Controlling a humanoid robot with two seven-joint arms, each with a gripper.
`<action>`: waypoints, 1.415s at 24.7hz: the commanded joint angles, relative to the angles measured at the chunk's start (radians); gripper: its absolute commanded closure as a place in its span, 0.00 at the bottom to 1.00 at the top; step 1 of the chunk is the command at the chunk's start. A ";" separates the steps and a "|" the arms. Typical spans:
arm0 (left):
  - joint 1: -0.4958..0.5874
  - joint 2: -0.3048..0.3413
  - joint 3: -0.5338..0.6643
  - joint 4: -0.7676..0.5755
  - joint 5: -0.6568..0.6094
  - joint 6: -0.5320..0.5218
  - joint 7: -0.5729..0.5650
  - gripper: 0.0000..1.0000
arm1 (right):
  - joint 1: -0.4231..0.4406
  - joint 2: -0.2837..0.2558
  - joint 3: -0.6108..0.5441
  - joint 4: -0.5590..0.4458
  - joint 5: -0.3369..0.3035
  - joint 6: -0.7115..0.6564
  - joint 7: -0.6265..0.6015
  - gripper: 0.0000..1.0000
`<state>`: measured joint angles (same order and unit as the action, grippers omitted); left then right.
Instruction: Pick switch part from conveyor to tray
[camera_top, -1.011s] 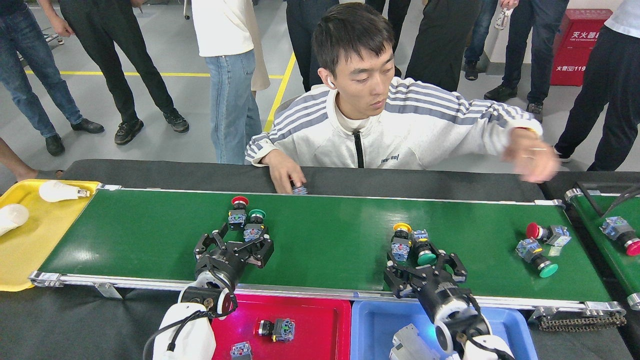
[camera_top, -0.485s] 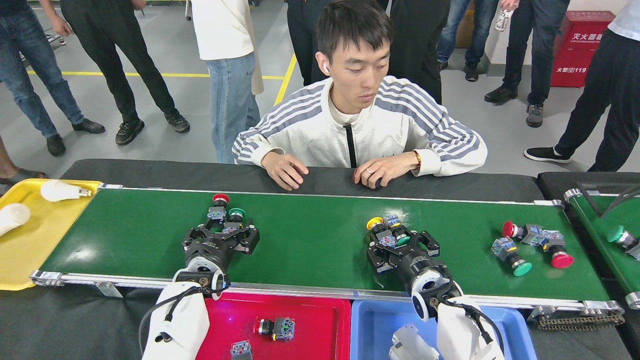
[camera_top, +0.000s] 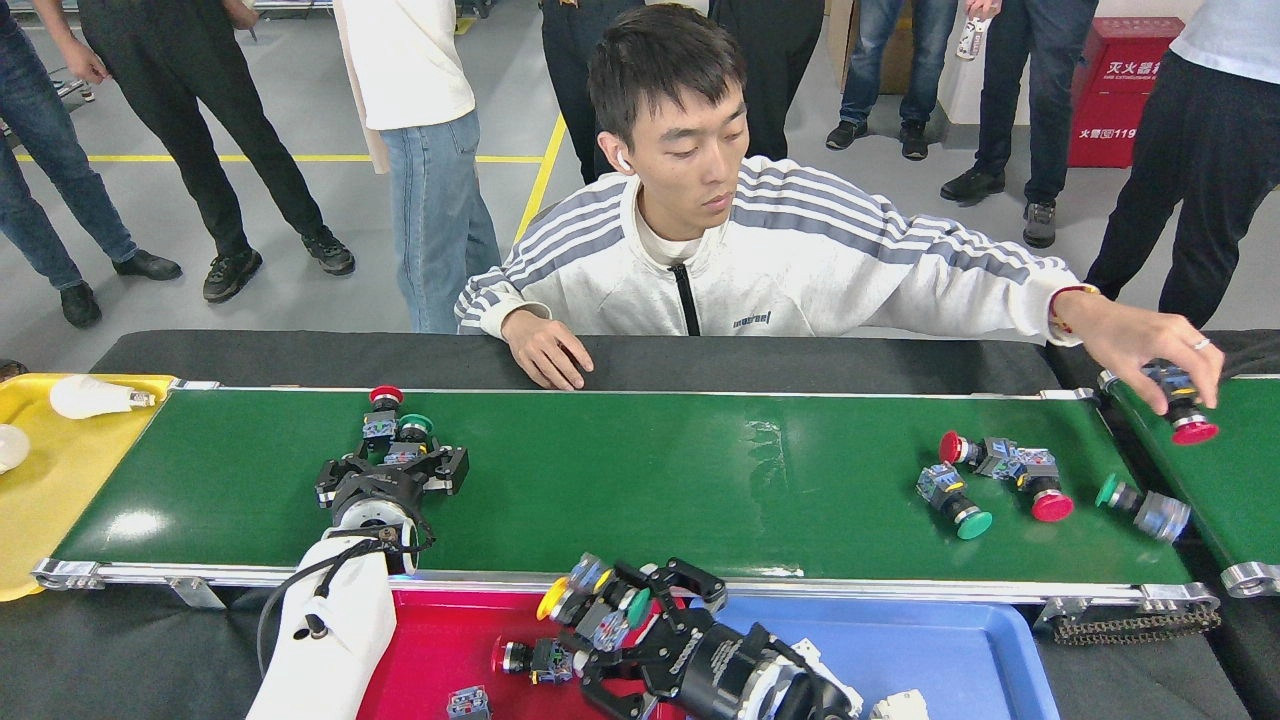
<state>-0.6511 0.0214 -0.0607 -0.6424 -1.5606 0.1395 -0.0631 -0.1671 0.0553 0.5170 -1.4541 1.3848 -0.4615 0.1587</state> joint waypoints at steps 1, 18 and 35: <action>-0.005 0.006 0.004 -0.013 0.005 -0.009 0.048 0.65 | -0.011 0.004 -0.003 -0.029 -0.004 -0.006 -0.002 0.00; 0.722 0.098 0.004 -1.019 0.048 -0.796 0.051 0.00 | 0.437 0.023 -0.772 -0.312 -0.059 0.262 -0.113 0.02; 0.722 0.083 0.234 -0.893 0.094 -0.419 0.052 0.00 | 0.041 -0.005 -0.384 -0.032 0.023 0.498 0.084 0.02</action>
<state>0.0832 0.0981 0.1696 -1.5289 -1.4708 -0.2856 -0.0179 -0.0977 0.0582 0.1129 -1.5015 1.4068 -0.0324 0.2271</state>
